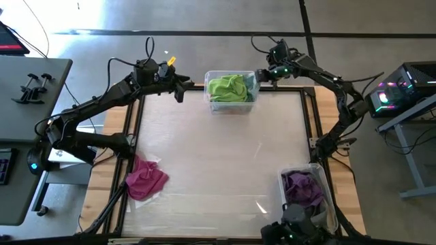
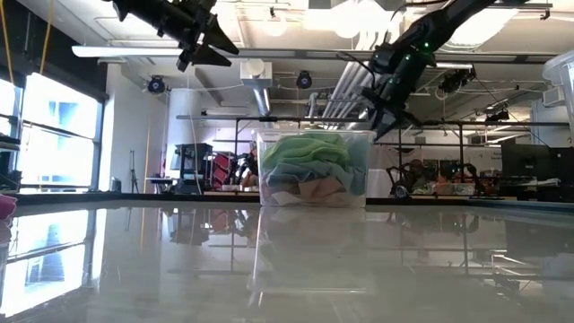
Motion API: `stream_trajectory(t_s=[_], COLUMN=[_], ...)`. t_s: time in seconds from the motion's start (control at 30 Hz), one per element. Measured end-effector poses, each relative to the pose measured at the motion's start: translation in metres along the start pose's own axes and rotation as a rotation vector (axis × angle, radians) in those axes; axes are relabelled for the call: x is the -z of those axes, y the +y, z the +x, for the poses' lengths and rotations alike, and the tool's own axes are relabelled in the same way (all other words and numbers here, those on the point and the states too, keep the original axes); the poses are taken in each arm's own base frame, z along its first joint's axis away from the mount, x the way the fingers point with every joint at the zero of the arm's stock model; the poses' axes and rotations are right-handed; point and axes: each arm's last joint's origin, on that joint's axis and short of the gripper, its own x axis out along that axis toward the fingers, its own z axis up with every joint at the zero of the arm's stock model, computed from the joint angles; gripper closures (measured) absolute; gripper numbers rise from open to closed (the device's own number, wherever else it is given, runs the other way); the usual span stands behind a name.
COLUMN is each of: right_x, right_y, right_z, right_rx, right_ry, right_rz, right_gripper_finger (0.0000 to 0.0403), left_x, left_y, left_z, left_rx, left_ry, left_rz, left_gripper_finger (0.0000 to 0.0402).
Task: Sort towels by color in basket
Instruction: Adjust the towels in the top transparent bin
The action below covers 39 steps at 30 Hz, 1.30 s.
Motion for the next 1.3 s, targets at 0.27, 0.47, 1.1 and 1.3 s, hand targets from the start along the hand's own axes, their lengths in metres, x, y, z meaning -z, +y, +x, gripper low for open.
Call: stream_trajectory(t_s=[0.27, 0.47, 1.1, 1.3], right_x=[-0.008, -0.003, 0.014, 0.011], right_y=[0.011, 0.018, -0.014, -0.001], right_z=[-0.009, -0.010, 0.006, 0.009], right_rx=[-0.084, 0.023, 0.104, 0.033], right_ry=[-0.029, -0.017, 0.088, 0.042], right_rz=[-0.023, -0.081, -0.040, -0.052], right_gripper_finger=[0.0300, 0.0300, 0.0299, 0.0299], left_x=[0.000, 0.000, 0.000, 0.000], left_y=[0.000, 0.000, 0.000, 0.000], left_z=[0.000, 0.000, 0.000, 0.000], left_rx=[-0.008, -0.011, -0.010, -0.011], left_ry=[-0.001, -0.001, 0.000, 0.000], left_rz=[-0.015, -0.004, 0.004, 0.004], left_gripper_finger=[0.0222, 0.0222, 0.0222, 0.0222])
